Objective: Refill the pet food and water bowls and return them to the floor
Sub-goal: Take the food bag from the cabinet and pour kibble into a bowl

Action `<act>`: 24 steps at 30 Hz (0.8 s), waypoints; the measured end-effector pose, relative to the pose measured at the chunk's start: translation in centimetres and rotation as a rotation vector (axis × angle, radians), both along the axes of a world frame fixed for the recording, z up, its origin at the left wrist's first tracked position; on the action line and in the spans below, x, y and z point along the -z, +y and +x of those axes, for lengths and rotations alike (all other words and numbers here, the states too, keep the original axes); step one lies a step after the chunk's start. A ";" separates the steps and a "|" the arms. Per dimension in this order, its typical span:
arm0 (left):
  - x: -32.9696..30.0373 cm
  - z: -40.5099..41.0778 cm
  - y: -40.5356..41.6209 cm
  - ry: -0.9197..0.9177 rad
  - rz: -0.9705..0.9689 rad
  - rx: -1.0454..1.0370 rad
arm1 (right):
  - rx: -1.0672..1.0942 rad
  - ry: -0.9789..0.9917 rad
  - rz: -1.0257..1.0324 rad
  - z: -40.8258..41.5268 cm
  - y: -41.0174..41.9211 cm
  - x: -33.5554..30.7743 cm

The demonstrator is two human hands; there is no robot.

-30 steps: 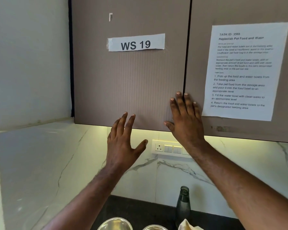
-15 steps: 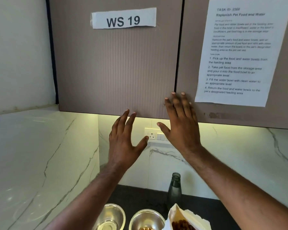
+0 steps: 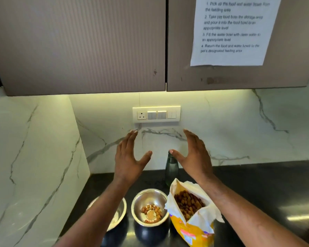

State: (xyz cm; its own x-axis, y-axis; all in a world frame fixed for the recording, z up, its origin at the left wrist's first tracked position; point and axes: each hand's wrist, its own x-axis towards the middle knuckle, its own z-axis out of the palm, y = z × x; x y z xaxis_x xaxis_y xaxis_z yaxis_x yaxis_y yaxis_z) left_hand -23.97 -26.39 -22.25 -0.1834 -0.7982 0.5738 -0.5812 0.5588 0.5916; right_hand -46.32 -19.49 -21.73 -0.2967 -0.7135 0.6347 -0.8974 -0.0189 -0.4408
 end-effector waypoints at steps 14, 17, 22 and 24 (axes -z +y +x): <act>10.8 -2.8 -4.2 0.073 0.435 -0.002 | -0.161 -0.655 0.520 -6.9 -8.7 11.4; 12.5 -3.8 -5.3 0.071 0.484 -0.033 | -0.207 -0.667 0.602 -8.3 -11.6 13.2; 14.5 -4.9 -6.0 0.071 0.534 -0.085 | -0.287 -0.710 0.708 -9.6 -15.1 16.3; 15.1 -4.9 -6.3 0.064 0.540 -0.100 | -0.323 -0.732 0.731 -9.7 -15.9 17.5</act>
State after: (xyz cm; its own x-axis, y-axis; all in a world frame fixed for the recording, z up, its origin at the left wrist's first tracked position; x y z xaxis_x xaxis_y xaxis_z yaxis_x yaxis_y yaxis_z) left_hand -28.89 -32.67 -37.31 -0.0694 -0.9939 0.0858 -0.5696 0.1101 0.8146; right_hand -56.03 -35.34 -39.19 -0.1609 -0.9597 -0.2304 -0.4114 0.2775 -0.8682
